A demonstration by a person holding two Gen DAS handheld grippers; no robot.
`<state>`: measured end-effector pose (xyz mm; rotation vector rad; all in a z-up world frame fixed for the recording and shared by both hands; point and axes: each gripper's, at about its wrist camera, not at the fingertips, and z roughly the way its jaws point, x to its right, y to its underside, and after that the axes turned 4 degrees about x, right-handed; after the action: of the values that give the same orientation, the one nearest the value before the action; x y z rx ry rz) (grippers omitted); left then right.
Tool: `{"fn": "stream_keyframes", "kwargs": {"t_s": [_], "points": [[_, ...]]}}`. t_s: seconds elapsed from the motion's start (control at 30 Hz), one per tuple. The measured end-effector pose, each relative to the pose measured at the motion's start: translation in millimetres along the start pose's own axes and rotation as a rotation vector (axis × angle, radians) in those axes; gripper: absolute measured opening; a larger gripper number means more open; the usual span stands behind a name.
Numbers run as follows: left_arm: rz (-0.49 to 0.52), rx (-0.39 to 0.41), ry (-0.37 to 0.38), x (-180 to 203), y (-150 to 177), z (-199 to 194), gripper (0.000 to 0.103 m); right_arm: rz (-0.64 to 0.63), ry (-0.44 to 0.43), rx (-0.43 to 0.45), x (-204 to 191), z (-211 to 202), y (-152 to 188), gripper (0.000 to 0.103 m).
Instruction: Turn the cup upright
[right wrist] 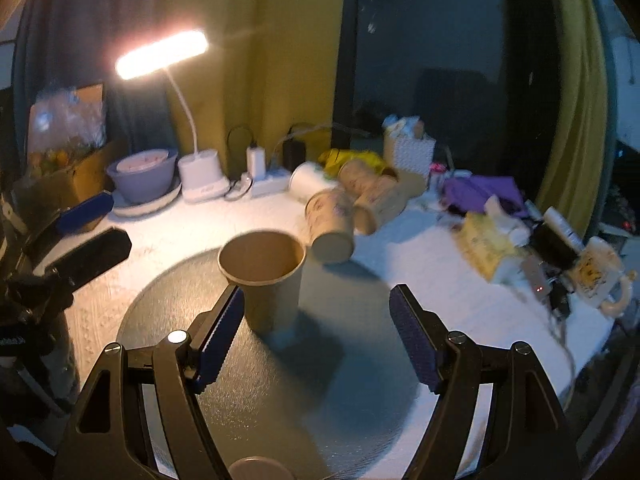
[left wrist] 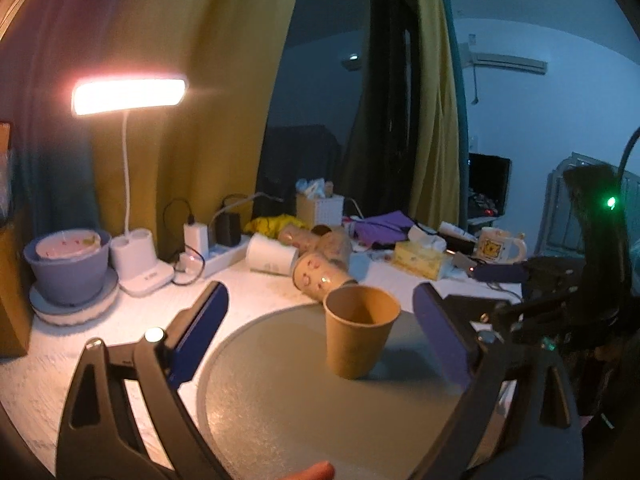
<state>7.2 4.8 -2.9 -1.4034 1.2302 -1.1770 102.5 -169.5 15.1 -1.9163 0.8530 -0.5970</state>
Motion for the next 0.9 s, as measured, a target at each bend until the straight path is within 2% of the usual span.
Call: {"fn": "stream_keyframes", "kwargs": {"t_s": [0.2, 0.27, 0.43, 0.5, 0.63, 0.9], "points": [[0.069, 0.043, -0.087, 6, -8, -5, 0.094, 0.010, 0.017, 0.097, -2, -25, -10, 0.078], [0.067, 0.071, -0.081, 5, -12, -10, 0.094, 0.012, 0.018, 0.119, -3, -29, -12, 0.078], [0.069, 0.122, -0.060, 6, -16, -18, 0.095, 0.010, 0.013, 0.112, -5, -26, -13, 0.078], [0.039, 0.129, -0.041, 4, -18, -20, 0.095, 0.009, 0.014, 0.117, -8, -25, -12, 0.078], [-0.006, 0.123, -0.029, -4, -18, -20, 0.095, 0.001, 0.015, 0.114, -13, -21, -12, 0.078], [-0.025, 0.088, -0.033, -9, -14, -14, 0.095, -0.011, 0.011, 0.109, -20, -17, -12, 0.078]]}}
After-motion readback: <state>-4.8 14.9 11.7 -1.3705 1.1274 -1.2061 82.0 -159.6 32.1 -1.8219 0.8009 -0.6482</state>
